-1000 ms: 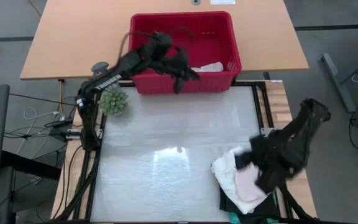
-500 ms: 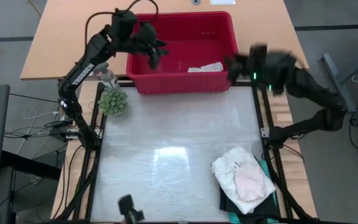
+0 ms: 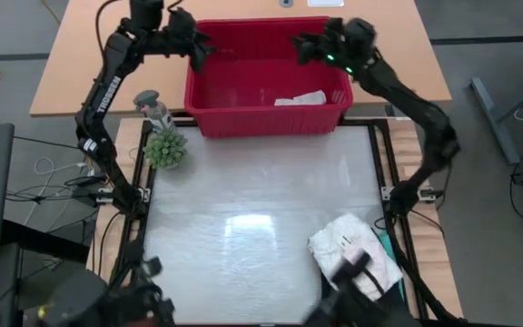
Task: Fold Laundry from Bin
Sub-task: Fold the white boxers
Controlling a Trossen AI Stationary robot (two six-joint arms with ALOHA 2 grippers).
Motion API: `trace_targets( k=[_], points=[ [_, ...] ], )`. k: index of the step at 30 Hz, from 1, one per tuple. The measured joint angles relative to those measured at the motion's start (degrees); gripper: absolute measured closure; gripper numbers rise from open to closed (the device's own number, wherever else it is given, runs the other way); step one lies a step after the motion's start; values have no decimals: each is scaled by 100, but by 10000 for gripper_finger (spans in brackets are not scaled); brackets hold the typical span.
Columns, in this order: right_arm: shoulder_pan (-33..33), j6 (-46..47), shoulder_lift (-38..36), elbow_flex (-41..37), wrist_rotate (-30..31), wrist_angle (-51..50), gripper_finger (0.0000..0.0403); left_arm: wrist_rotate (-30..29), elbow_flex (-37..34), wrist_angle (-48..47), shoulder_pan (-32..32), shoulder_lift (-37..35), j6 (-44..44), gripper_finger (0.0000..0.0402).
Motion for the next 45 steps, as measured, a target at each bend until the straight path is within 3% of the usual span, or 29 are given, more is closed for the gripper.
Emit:
trace_targets(
  k=[4, 12, 17, 27, 36, 45],
  points=[
    [-227, -503, 1380, 1131, -189, 27, 148, -126, -2, 160, 351, 4, 17, 207],
    [-496, -1422, 3755, 3597, -530, -495, 148, -1066, -2, 532, 649, 4, 175, 207],
    [-702, -1175, 3945, 3123, -854, -504, 148, -1385, -2, 648, 759, 67, 346, 207],
    [-1194, -2559, 3888, 3423, -424, -4277, 148, -1528, -4, 1343, 912, 592, 260, 207],
    [-1130, -2953, 3943, 3478, -327, -6140, 148, -1198, -8, 1454, 912, 869, 212, 207],
    [-714, -4024, 3953, 2918, -246, -6430, 148, -1037, -8, 1382, 896, 881, -135, 207]
  ],
)
